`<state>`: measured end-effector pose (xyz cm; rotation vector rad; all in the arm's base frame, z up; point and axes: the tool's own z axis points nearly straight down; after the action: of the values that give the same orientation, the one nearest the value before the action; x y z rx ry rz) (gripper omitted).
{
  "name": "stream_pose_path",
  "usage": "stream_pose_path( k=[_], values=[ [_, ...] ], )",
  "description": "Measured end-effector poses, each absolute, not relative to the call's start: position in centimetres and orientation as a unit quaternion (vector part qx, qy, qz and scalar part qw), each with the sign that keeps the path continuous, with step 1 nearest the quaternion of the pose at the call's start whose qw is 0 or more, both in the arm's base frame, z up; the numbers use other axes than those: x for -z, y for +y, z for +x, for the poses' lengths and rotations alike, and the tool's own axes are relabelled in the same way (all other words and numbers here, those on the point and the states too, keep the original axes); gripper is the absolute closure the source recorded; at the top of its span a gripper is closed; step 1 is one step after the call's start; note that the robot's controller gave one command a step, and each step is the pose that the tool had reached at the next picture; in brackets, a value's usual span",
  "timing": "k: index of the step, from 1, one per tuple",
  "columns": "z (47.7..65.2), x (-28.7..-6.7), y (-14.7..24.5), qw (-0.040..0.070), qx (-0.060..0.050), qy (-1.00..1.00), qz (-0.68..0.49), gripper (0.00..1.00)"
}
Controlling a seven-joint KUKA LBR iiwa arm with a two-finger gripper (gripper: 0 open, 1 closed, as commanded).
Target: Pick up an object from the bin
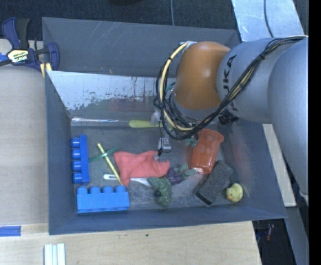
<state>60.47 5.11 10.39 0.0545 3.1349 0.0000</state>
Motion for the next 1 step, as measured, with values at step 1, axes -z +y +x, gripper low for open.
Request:
stream_pose_path(
  k=[1],
  values=[
    [58.00, -7.49, 5.25, 0.010, 0.000, 0.999, 0.049, 0.00]
  ],
)
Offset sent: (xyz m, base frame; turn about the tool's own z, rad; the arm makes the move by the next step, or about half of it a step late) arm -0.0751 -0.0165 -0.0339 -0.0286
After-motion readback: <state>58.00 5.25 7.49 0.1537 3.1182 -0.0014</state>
